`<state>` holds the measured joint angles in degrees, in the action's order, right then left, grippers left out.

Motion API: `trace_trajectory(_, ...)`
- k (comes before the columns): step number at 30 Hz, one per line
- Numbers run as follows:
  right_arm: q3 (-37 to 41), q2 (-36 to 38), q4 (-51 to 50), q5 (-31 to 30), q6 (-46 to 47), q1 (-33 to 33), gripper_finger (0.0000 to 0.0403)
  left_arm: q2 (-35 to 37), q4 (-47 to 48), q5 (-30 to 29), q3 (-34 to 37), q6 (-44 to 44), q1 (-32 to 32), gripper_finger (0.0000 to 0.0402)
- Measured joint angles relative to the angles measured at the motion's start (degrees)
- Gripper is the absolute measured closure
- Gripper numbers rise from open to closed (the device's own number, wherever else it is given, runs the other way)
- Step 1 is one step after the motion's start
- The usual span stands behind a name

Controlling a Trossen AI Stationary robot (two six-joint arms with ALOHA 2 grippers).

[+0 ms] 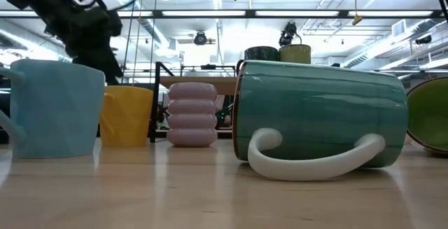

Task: Place coffee mugs
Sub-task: Put the yellow mug on the shelf

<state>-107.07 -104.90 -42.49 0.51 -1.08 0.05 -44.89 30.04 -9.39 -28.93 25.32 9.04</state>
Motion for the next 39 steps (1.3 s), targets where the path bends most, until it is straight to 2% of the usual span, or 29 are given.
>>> trace_trajectory(6,0.0,0.0,0.0,0.0,-0.1,0.0,0.026,-6.1,0.1,0.0,0.0,0.0,0.0,0.0164)
trace_trajectory(16,0.0,0.0,0.0,0.0,-0.1,0.0,0.026,-11.8,0.4,0.0,-0.1,0.1,0.0,0.0171)
trace_trajectory(20,0.0,0.0,0.0,0.0,-0.1,0.0,0.026,-12.6,0.8,0.0,-0.1,0.0,0.0,0.0201)
trace_trajectory(36,0.0,0.0,-0.1,0.0,-0.1,0.0,0.026,-12.5,1.0,-0.2,-0.2,-1.0,0.0,0.0365)
trace_trajectory(39,0.0,0.0,-0.3,0.0,-0.1,0.0,0.026,-12.0,1.1,-0.1,-0.2,-2.2,0.0,0.0372)
